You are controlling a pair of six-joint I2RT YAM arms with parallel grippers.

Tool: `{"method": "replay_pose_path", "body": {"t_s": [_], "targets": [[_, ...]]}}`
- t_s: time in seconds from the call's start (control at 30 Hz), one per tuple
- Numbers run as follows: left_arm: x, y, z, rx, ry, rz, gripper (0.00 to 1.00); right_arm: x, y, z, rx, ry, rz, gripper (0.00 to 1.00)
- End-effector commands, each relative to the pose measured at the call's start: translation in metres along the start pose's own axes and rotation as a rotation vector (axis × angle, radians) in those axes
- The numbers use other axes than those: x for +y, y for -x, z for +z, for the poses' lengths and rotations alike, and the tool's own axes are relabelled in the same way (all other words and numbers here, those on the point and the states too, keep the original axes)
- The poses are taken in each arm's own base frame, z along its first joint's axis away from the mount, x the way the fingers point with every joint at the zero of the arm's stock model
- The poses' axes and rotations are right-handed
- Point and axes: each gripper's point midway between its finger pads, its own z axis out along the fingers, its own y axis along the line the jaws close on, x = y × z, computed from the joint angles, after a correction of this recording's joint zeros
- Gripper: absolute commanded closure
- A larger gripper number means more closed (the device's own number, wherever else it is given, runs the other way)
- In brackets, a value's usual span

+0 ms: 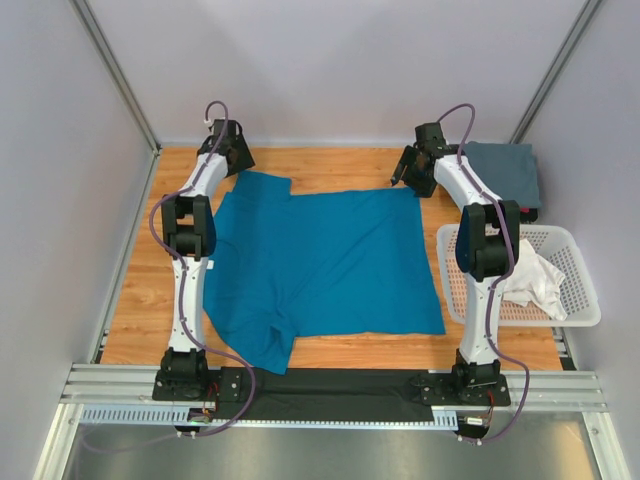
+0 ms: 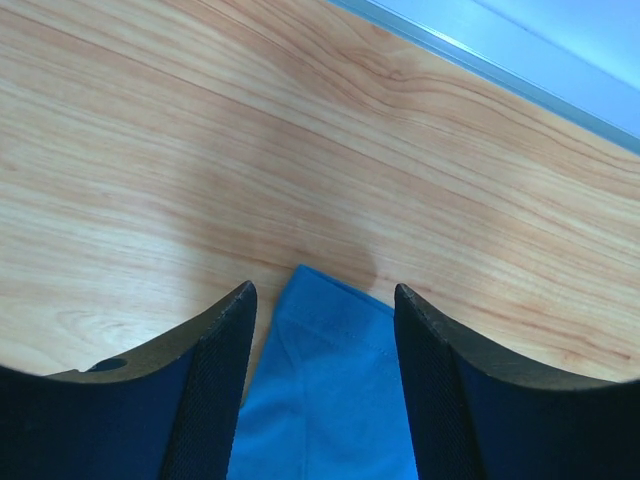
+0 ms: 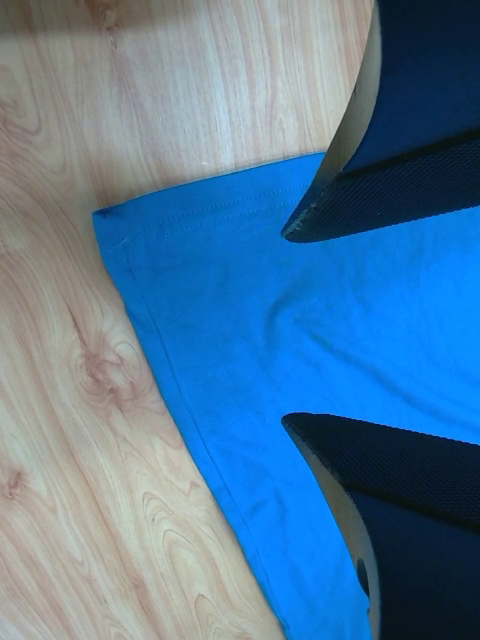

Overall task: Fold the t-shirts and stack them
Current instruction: Flatten the tshirt out

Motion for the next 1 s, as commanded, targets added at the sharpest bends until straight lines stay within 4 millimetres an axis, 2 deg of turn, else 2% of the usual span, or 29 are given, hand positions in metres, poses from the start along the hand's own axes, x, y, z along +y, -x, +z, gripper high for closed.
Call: {"method": "replay_pose_path", "body": {"t_s": [0.0,0.27,0.4,0.63,0.77,0.83,0.97], "targets": [[-0.016,0.015,-0.003,-0.034,-0.055,-0.013,0.36,0.010,0.020,-0.016,-0.051,0.029,0.012,0.30],[-0.016,0.001,0.000,0.020,-0.067,-0.047,0.37,0.011,0.019,-0.016,-0.046,0.034,0.004,0.30],[-0.017,0.001,0.000,0.017,-0.067,-0.058,0.43,0.007,0.019,-0.017,-0.046,0.023,0.002,0.30],[-0.022,0.004,0.001,0.009,-0.092,-0.059,0.46,0.006,0.017,-0.016,-0.023,0.048,0.034,0.30],[-0.022,0.004,0.003,0.008,-0.096,-0.065,0.59,0.003,0.018,-0.014,-0.018,0.054,0.068,0.30],[-0.021,0.006,0.004,0.006,-0.097,-0.075,0.61,-0.001,0.019,-0.013,-0.024,0.043,0.077,0.30],[-0.019,0.004,0.008,0.017,-0.110,-0.098,0.79,-0.004,0.023,-0.014,-0.038,0.030,0.084,0.30]]}}
